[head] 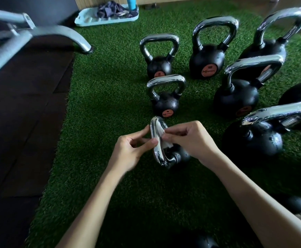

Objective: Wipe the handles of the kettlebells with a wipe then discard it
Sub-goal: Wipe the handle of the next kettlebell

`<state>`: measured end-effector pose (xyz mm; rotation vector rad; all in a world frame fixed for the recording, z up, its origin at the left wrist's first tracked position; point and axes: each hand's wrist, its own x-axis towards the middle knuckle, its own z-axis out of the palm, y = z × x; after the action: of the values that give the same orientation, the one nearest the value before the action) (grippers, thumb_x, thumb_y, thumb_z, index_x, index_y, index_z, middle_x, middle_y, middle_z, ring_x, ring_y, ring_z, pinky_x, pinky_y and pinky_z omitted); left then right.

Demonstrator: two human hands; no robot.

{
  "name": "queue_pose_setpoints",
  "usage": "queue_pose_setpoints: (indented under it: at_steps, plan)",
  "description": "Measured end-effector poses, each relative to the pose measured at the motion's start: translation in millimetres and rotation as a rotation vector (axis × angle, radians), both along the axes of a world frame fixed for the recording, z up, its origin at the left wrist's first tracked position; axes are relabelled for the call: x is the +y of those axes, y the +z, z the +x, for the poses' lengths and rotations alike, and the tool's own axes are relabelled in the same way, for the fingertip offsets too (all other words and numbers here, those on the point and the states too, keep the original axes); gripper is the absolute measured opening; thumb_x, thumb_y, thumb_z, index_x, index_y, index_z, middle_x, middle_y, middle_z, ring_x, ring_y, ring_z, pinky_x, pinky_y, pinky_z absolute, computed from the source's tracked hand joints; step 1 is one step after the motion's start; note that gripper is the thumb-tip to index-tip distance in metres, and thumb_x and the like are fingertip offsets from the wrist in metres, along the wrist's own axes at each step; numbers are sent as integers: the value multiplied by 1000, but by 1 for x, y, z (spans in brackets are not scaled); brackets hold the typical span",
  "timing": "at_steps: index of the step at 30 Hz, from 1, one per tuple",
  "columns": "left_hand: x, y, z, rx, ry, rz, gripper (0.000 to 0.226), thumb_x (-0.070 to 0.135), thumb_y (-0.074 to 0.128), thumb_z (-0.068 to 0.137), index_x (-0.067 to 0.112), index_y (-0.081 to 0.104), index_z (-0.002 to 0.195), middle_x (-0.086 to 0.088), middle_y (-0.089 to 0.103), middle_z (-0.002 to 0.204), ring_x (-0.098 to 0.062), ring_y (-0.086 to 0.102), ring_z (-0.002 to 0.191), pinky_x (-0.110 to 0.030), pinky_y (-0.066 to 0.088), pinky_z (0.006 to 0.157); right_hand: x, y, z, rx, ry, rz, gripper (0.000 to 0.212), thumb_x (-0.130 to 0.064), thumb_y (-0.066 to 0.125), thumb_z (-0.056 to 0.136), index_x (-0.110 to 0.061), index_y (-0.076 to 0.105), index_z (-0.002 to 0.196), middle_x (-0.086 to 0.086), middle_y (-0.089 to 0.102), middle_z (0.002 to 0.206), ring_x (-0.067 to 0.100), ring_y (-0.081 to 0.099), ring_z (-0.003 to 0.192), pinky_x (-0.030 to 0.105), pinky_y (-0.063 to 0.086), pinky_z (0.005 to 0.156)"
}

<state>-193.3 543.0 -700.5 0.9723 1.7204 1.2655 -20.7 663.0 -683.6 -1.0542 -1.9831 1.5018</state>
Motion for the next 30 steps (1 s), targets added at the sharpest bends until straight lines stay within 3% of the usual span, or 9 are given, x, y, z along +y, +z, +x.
queue_pose_setpoints:
  at_steps: [3,6,10,13,15,20,23,28,30]
  plan:
    - [4,0,6,-48,27,16,57,26,78,81,20,63,135,2,80,93,3,67,91,-14,47,92,3,5,-1,-17,29,56,23,-30,89,73,-27,82,95,-11,78,83,5,73,77,30,61,77]
    - [4,0,3,-51,46,6,61,32,79,78,23,62,135,5,79,91,5,67,91,-14,45,95,-14,6,14,-96,122,124,19,-28,89,72,-30,83,89,-17,75,73,-7,61,59,9,42,56]
    - [-2,2,-1,-26,55,-20,64,43,77,74,28,62,135,2,79,93,6,65,90,-18,42,103,-31,-3,24,-182,137,292,18,-27,90,71,-31,82,87,-37,61,64,-6,57,63,9,39,60]
    - [-6,3,-3,-21,75,-33,63,44,76,75,28,63,135,2,79,96,11,64,93,-16,41,104,-27,-2,20,-213,182,404,18,-23,90,71,-28,83,87,-30,57,58,-12,57,68,6,38,63]
    - [-5,2,-3,-13,89,-43,62,45,76,75,29,64,133,11,79,93,12,64,98,-17,40,104,-27,2,17,-201,231,436,18,-21,89,73,-25,83,89,-29,58,64,-14,58,68,5,38,64]
    - [-5,0,-3,-9,98,-53,61,44,76,74,29,65,132,16,78,92,12,65,97,-11,41,98,-19,-3,13,-246,335,472,15,-21,84,78,-25,82,92,-20,62,70,-9,59,69,9,41,65]
    - [-6,-2,-5,-9,86,-63,55,43,77,72,34,66,125,17,78,92,12,64,99,-14,41,102,-9,-6,4,-376,378,567,8,-30,76,85,-24,80,88,-8,66,76,6,59,70,29,47,67]
    - [-6,-3,-5,-38,87,-31,53,23,77,82,16,63,132,33,71,91,18,62,101,-2,45,86,11,2,-15,-613,577,550,15,-37,70,90,-26,80,94,-5,72,89,16,66,83,36,55,76]
    - [-6,-3,-6,-23,81,-24,56,27,77,78,15,64,131,32,71,98,15,62,106,-3,45,89,13,1,-17,-677,635,529,11,-26,69,90,-28,80,94,-5,72,83,16,66,78,39,56,75]
